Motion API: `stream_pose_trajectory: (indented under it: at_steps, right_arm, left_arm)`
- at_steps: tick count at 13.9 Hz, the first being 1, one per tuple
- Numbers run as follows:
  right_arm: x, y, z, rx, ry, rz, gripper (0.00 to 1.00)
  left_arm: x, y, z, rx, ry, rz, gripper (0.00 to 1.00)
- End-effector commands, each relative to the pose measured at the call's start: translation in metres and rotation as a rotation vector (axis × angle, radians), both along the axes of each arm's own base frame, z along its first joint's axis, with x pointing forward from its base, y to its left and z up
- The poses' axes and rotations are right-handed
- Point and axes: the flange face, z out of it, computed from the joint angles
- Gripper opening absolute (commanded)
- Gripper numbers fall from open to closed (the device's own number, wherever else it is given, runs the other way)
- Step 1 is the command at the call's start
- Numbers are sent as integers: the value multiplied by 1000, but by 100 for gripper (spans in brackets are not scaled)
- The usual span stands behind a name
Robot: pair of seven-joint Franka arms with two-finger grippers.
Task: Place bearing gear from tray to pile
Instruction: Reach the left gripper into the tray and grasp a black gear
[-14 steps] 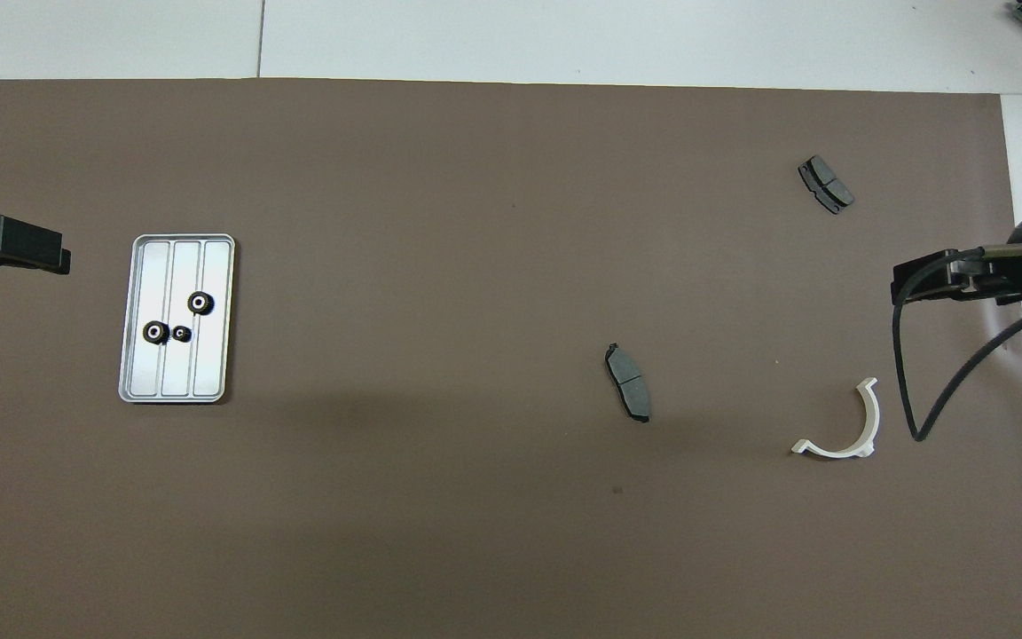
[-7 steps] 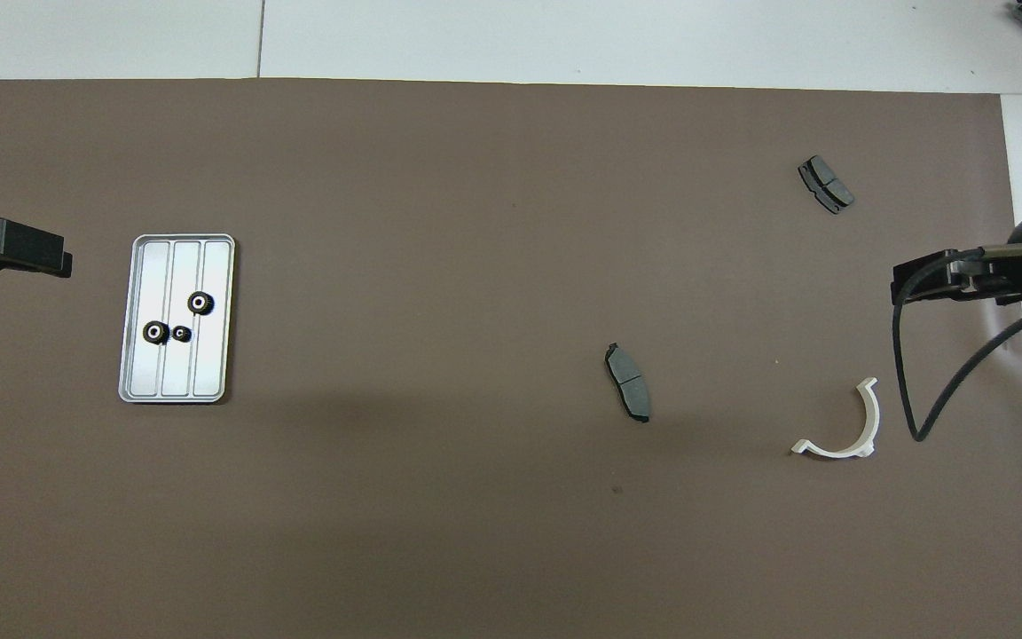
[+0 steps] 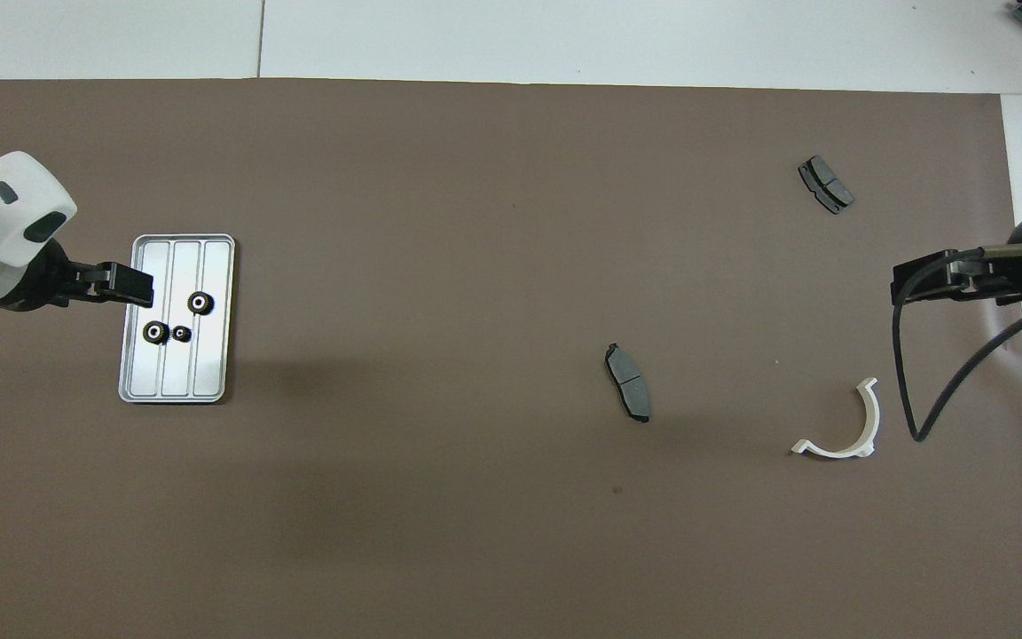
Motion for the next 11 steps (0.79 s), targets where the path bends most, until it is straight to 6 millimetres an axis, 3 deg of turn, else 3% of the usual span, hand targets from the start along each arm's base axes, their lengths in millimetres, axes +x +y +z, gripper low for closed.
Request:
stream_pose_trajectory:
  at_steps: [1,4,11]
  right_arm:
    - [-7,0,2,3,-6,-8,100]
    - [-7,0,2,3,-6,-8,100]
    - [-7,0,1,3,-5,-8,100]
  left_arm:
    - [5,21,-52,-15,-3,32,100]
    - [22,19,-108,-26,1,55,99]
    - [33,10,-145,-34,-20,123,71]
